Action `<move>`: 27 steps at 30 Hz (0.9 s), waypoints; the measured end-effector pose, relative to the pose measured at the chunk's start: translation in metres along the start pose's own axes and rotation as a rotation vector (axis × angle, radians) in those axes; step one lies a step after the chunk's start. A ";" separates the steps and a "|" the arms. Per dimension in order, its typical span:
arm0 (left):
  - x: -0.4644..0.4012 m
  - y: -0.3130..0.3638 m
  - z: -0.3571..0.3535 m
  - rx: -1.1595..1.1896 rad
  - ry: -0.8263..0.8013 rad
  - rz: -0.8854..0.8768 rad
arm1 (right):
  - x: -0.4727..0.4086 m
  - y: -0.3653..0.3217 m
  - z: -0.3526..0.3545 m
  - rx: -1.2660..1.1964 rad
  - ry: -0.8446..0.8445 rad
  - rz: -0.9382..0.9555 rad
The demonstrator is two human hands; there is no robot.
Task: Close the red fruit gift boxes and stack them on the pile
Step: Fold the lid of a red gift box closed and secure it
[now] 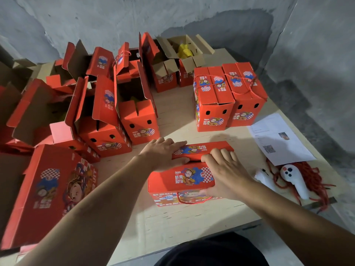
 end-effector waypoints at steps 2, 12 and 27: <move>-0.002 0.000 0.002 0.020 -0.032 0.001 | -0.003 -0.003 0.002 0.032 -0.032 -0.002; -0.005 0.006 -0.001 0.066 -0.079 -0.051 | 0.003 -0.007 -0.001 -0.091 -0.067 -0.028; 0.039 0.020 -0.040 0.068 0.232 0.214 | -0.018 0.006 -0.050 -0.097 -0.389 -0.304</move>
Point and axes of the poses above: each hand's wrist, its own x-axis away from the middle knuckle, its own z-axis out of the back of the hand, y = z × x, the point moved 5 cm from there along -x, towards the middle knuckle, and after that the axes turned 3 degrees about y, right-handed, at the moved point
